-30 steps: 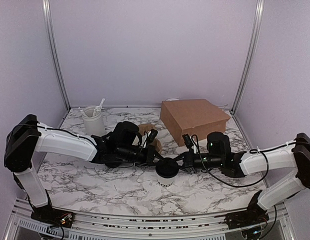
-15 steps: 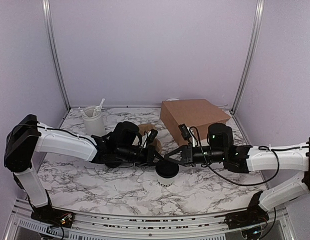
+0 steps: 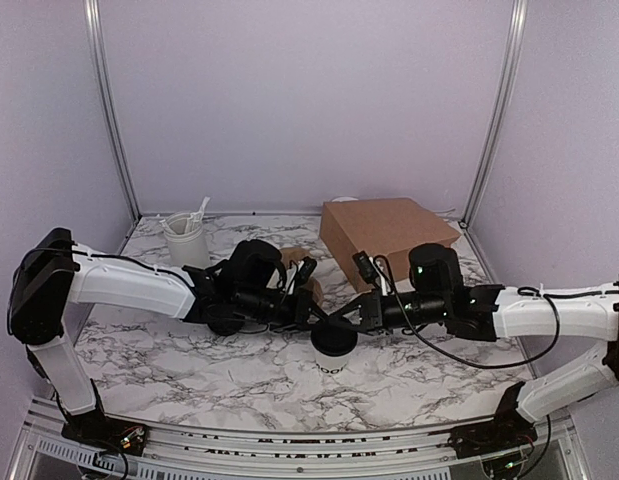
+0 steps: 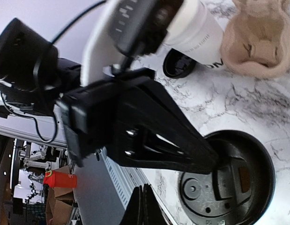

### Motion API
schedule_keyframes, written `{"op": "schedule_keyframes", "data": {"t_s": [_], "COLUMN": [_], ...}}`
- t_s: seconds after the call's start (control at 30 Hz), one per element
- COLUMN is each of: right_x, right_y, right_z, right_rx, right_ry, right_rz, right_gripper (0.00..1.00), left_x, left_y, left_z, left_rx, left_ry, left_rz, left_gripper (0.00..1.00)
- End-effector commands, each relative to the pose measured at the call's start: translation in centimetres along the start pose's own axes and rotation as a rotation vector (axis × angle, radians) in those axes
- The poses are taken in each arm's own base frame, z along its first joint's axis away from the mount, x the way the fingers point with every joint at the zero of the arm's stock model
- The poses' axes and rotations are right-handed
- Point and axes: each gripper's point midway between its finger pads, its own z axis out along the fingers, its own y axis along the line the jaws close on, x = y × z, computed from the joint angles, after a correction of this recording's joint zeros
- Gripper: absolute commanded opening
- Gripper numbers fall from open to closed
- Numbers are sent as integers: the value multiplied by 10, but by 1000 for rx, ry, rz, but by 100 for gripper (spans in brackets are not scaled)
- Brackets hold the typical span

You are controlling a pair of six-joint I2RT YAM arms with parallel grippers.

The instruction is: Pack the takeout coffee

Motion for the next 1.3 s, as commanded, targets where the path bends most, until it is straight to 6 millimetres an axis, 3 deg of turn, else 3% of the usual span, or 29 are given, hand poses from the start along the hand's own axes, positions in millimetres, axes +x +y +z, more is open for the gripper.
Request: {"op": "schedule_keyframes", "data": {"t_s": [0.0, 0.1, 0.27, 0.4, 0.57, 0.73, 0.8, 1.0, 1.27], "right_x": [-34, -45, -61, -65, -57, -49, -48, -39, -27], "right_y": [36, 24, 9, 8, 3, -3, -6, -14, -9], "right_z": [-19, -28, -41, -43, -30, -22, -22, -16, 0], "right_rx": [7, 128, 280, 395, 507, 606, 650, 737, 781], "right_ry": [-81, -115, -150, -135, -51, -14, -7, 31, 69], "right_rz": [-123, -174, -240, -328, -411, -434, -428, -407, -381], "right_gripper": [2, 9, 46, 68, 91, 92, 91, 87, 84], "left_x": [0, -14, -30, -41, -52, -59, -60, -54, -35], "left_y": [-4, -26, -42, -35, -16, -1, 4, 8, 15], "left_z": [-14, -26, -50, -70, -94, -122, -133, -145, -151], "left_rx": [-73, -51, -68, -133, -211, -285, -306, -325, -322], "left_ry": [33, -1, -64, -131, -205, -265, -281, -255, -205], "left_rz": [30, 69, 111, 121, 92, 95, 99, 141, 181], "left_gripper": [0, 2, 17, 36, 64, 93, 99, 99, 99]}}
